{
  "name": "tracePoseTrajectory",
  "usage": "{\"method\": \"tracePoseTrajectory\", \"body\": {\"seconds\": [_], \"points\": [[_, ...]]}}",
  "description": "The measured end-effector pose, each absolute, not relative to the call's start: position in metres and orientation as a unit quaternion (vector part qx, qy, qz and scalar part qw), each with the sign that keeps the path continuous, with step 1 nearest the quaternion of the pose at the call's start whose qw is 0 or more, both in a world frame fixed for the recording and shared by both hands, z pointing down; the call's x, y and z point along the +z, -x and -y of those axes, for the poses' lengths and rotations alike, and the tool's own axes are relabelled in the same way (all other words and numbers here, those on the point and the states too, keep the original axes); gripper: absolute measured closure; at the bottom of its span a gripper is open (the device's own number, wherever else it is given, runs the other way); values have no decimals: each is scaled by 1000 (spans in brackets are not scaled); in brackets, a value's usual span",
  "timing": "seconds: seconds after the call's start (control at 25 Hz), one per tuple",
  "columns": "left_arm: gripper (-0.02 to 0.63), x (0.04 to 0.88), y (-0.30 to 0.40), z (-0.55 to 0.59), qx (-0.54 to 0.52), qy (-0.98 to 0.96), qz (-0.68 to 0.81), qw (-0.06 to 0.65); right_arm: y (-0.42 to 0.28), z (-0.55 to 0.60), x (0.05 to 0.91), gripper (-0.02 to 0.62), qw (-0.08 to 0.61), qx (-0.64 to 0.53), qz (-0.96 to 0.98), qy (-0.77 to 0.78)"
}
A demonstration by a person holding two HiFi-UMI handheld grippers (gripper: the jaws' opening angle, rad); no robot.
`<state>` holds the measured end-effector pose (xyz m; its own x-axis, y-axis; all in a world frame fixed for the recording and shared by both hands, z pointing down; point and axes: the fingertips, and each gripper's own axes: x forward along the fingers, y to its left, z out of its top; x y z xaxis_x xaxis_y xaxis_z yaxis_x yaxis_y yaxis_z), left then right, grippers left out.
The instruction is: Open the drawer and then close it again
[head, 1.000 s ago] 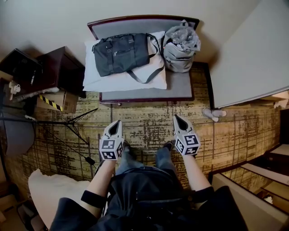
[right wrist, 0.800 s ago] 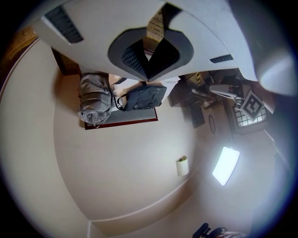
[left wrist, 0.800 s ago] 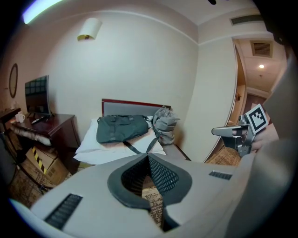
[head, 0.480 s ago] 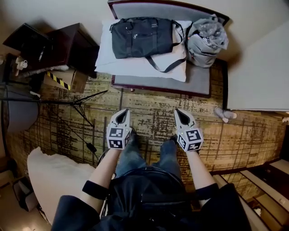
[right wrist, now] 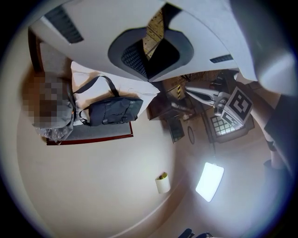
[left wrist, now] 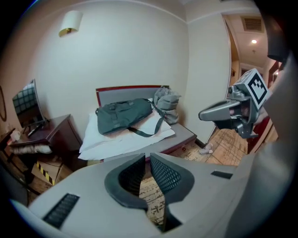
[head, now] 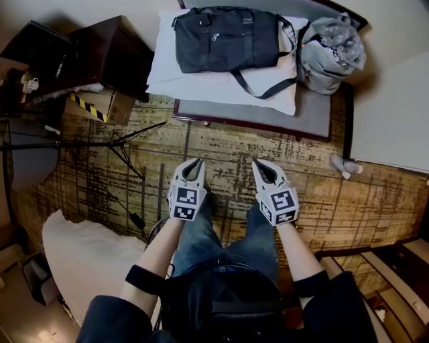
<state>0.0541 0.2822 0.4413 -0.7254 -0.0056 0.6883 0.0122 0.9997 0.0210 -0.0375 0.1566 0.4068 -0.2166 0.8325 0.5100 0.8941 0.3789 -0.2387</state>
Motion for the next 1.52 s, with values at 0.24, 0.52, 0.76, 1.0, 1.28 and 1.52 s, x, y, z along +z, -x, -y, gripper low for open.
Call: {"method": "tracePoseTrajectory", "body": {"seconds": [0.24,0.52,0.76,1.0,1.28,1.52], "points": [[564,516,-44,-293,-32,-10,926,375,31,-183,468,591,290,-61,768,567],[499,638,-35,-323,-226,59,911,341,11,-214,556,591,276,-92,744,602],[472,735,-15,-357,-410,131,853,296,5,-241,629,591,272,-108,733,614],[453,827,-2,-393,-501,197,795,279,10,-265,692,591,276,-101,742,603],[430,892,15,-412,-549,224,762,260,13,-283,741,591,289,-84,748,591],[430,915,24,-425,-558,229,754,261,14,-295,756,591,293,-72,757,579]]}}
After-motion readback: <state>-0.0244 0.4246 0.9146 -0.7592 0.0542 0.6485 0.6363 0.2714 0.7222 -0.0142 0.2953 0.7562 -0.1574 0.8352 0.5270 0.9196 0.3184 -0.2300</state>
